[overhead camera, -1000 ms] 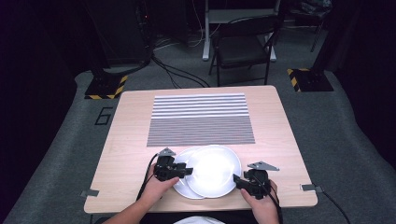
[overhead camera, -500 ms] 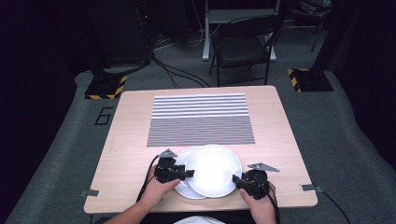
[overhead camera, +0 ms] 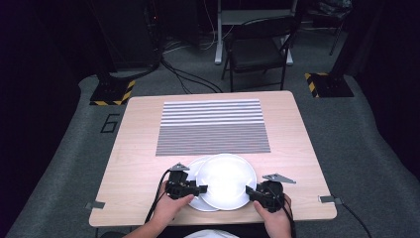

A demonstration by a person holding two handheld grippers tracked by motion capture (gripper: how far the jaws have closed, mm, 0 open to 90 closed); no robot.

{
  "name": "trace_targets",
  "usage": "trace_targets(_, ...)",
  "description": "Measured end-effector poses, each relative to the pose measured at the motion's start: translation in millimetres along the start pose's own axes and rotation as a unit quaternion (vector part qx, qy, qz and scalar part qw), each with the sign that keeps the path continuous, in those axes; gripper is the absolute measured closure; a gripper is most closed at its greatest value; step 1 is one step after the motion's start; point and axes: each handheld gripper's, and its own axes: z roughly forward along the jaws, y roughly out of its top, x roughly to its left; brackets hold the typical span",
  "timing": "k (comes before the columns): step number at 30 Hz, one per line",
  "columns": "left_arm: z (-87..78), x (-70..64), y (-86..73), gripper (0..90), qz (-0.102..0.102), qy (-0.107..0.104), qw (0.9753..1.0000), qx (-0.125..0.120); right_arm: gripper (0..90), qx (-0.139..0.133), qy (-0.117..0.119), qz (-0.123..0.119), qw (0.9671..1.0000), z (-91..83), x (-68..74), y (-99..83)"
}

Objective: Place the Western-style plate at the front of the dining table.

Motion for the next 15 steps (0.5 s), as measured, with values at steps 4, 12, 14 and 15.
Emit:
trace_targets(4,-2.3,-3.5,-3.1,52.4,0.000,0.023,0.9997,-0.009,55.2,-0.001,-0.002,0.002,1.0000,0.1,2.0,-0.4)
trace_targets(12,-3.8,-9.7,-9.0,53.9,-0.025,0.034,0.9988,-0.023,52.6,-0.004,-0.014,-0.002,0.9999,0.8,8.0,-2.8)
trace_targets(14,-3.9,-11.5,-10.1,54.2,-0.026,0.040,0.9984,-0.031,52.4,-0.003,-0.014,-0.001,0.9999,0.8,7.7,-3.0)
trace_targets(15,-3.3,-12.1,-10.6,54.0,-0.025,0.041,0.9984,-0.032,52.1,-0.003,-0.015,0.001,0.9999,1.1,8.0,-3.2)
